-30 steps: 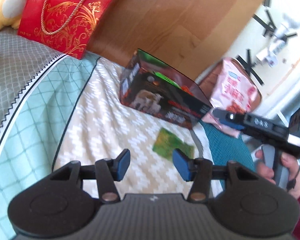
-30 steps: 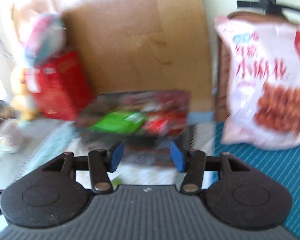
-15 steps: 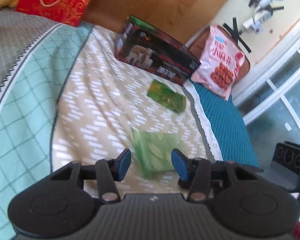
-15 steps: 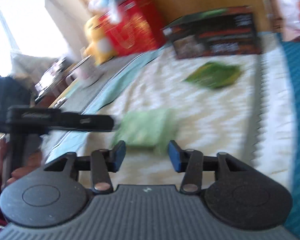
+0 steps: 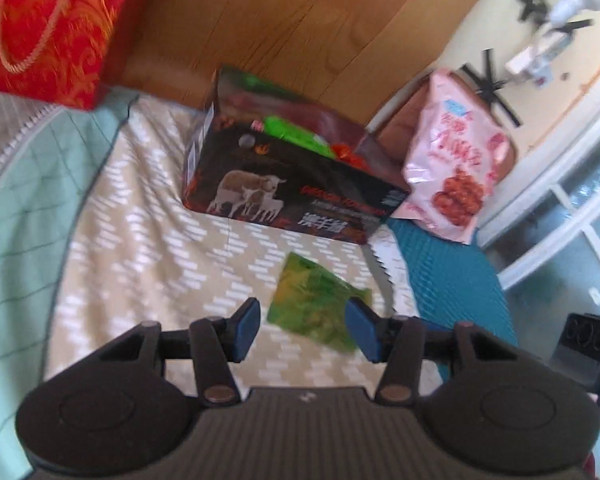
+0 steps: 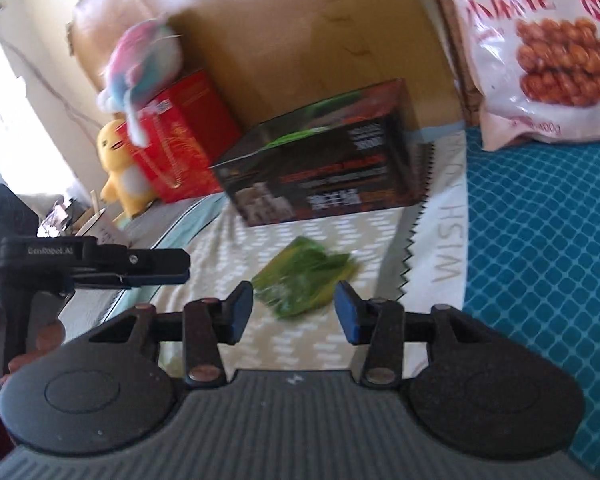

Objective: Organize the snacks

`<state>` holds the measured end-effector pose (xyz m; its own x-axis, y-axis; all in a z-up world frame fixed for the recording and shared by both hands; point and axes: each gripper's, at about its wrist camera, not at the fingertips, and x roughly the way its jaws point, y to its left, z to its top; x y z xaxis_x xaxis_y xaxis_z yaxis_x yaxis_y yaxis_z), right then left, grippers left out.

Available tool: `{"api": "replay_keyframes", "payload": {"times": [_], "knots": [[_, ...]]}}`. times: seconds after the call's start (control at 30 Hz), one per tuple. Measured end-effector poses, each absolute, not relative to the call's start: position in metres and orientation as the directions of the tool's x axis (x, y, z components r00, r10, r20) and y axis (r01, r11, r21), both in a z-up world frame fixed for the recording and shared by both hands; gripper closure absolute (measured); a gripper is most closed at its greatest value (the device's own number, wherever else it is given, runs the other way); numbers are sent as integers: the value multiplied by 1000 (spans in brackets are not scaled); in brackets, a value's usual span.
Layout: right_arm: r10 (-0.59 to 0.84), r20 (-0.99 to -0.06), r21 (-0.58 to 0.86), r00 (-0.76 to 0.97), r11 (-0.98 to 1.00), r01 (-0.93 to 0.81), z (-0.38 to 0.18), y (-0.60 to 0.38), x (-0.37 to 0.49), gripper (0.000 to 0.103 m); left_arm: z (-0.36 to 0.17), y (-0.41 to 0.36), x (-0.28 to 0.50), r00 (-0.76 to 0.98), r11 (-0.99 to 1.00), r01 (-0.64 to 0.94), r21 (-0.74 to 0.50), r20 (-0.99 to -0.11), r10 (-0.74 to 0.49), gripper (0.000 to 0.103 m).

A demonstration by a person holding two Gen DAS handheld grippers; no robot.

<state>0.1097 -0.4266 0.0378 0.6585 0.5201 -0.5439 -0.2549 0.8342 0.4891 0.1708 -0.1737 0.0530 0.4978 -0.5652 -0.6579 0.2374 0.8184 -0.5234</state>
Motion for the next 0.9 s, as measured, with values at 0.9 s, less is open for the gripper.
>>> {"api": "replay_keyframes", "payload": {"times": [0.9], "knots": [[575,-345,508,742,779,-367,84,-389,171,89,111,-163,227,629,775,294,-559,-498,-597,61]]}}
